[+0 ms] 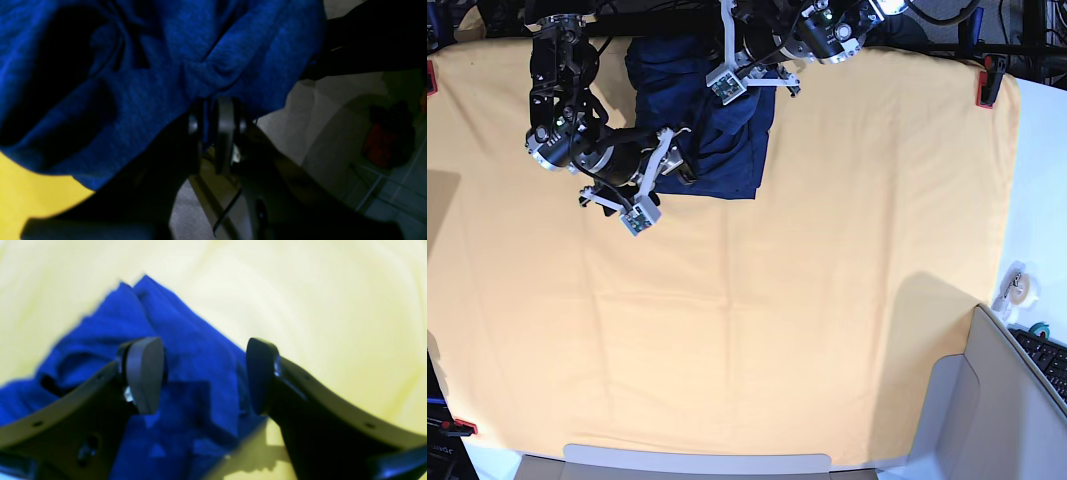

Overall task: Fold the T-shirt properly
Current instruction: 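Hold the navy bundle with both grippers, shifting the left gripper outward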

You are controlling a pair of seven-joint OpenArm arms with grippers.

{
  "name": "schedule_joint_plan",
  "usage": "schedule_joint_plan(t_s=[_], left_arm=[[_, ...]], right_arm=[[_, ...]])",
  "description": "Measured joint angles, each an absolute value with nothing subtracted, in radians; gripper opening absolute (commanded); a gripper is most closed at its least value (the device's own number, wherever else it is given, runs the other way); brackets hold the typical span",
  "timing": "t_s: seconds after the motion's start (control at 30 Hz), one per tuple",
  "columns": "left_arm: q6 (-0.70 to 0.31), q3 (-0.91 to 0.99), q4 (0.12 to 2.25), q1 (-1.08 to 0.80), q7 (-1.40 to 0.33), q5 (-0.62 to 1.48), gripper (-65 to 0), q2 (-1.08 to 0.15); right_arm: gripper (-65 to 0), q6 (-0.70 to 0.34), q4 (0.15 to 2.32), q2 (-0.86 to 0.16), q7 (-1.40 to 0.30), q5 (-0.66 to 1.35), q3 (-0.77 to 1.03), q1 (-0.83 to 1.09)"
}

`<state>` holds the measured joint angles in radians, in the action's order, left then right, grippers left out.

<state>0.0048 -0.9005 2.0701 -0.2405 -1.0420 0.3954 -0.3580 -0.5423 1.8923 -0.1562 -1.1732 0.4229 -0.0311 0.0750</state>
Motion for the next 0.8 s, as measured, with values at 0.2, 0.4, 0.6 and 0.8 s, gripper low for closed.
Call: schedule_joint_plan(t_s=[0.2,0.4,0.6,0.8], left_arm=[[0.004,-0.900,2.070,-0.238,-1.043,0.395,-59.6,-0.358],[0.004,-0.900,2.070,-0.238,-1.044,0.395,-59.6,-0.358],[-0.008,-0.860,2.069,-0.241,-1.049,0.395,-59.6,-0.358],[-0.011,-0.821,2.067,-0.252,-1.073,0.395,-59.6,-0.366]], right_arm=[[-26.9,-0.542,1.888,-0.164,-1.176,0.542,0.147,0.111],[-26.9,-0.543,1.839,-0.215,-1.172,0.638,0.189,0.110],[-26.9,-0.542,1.757,-0.203,-1.172,0.686,0.189,0.108],[-27.0,-0.542,1.695,-0.149,-1.172,0.689,0.189,0.111]])
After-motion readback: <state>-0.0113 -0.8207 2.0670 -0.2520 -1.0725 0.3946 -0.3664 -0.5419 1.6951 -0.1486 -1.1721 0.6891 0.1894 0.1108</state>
